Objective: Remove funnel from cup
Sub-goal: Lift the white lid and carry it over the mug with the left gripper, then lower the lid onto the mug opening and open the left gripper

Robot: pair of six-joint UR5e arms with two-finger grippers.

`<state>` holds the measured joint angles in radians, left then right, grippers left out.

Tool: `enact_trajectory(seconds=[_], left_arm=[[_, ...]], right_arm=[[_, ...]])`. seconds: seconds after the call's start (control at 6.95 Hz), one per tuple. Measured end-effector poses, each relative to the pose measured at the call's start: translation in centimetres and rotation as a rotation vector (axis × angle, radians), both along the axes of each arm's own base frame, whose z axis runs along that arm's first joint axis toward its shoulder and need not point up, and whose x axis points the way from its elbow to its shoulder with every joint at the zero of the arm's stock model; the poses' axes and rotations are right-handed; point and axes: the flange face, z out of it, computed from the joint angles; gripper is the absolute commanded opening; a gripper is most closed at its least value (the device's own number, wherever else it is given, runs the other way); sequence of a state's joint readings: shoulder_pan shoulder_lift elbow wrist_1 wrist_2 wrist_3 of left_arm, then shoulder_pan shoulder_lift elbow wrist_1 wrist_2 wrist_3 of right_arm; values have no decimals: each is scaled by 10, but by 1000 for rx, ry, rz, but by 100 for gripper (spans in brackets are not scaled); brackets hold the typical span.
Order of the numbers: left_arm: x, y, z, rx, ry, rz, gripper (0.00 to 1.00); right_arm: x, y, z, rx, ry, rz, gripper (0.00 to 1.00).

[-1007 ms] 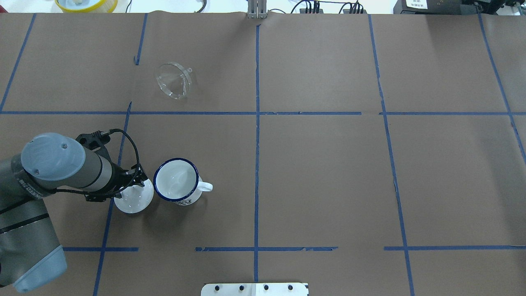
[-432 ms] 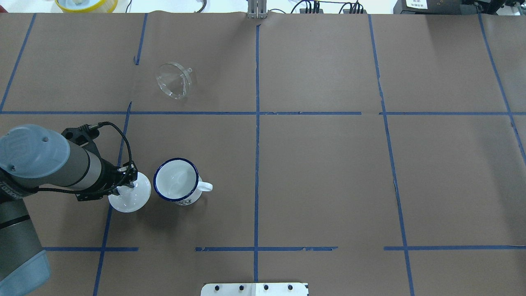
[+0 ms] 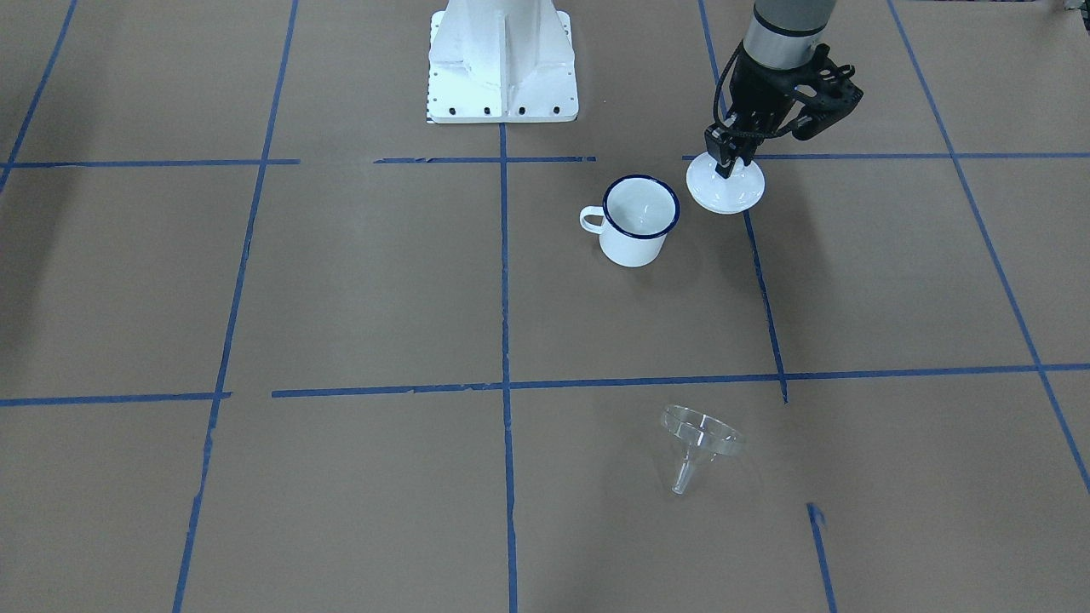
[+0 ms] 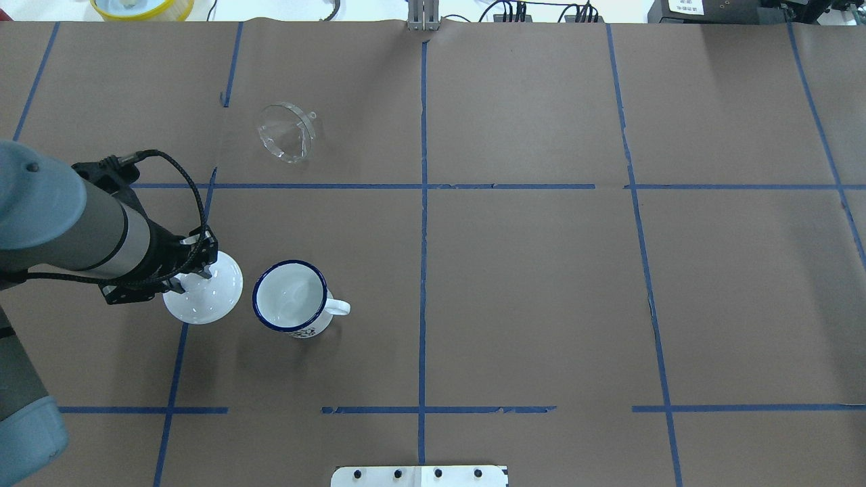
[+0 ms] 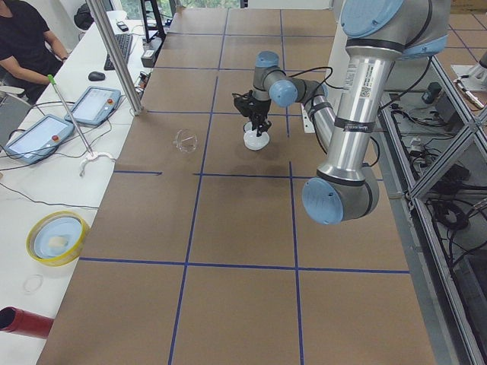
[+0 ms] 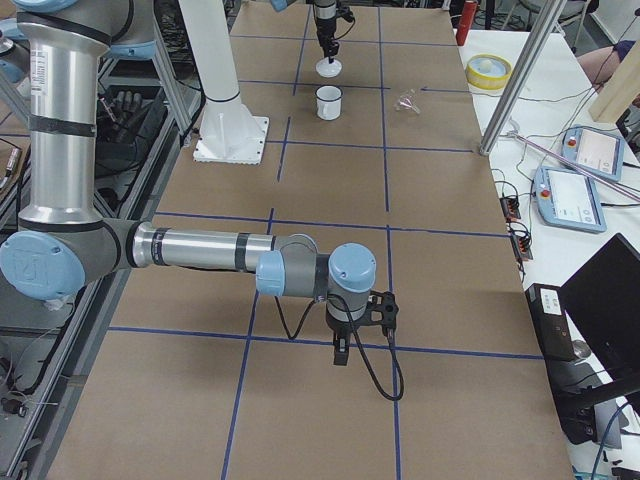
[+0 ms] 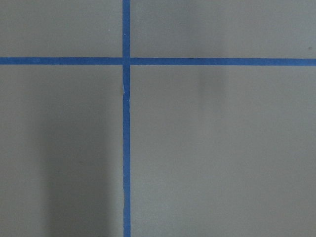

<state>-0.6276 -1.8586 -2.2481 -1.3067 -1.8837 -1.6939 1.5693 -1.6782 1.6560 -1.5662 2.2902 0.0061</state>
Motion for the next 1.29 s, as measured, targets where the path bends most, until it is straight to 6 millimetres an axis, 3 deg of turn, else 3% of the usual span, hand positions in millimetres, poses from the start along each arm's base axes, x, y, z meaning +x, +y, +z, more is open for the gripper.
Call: enact_trajectory(seconds=[0.14, 0.43, 1.01, 1.29], left_arm=[[11, -12, -19, -7, -5, -6, 0], [41, -28, -30, -48, -16, -1, 0], [73, -27, -40, -82, 13, 51, 0], [80, -27, -39, -80, 19, 59, 0]], right_arm=[[0, 0, 0, 0, 0, 0, 100], [0, 0, 0, 1, 0, 0, 100], [0, 0, 0, 0, 0, 0, 100], [0, 0, 0, 0, 0, 0, 100]])
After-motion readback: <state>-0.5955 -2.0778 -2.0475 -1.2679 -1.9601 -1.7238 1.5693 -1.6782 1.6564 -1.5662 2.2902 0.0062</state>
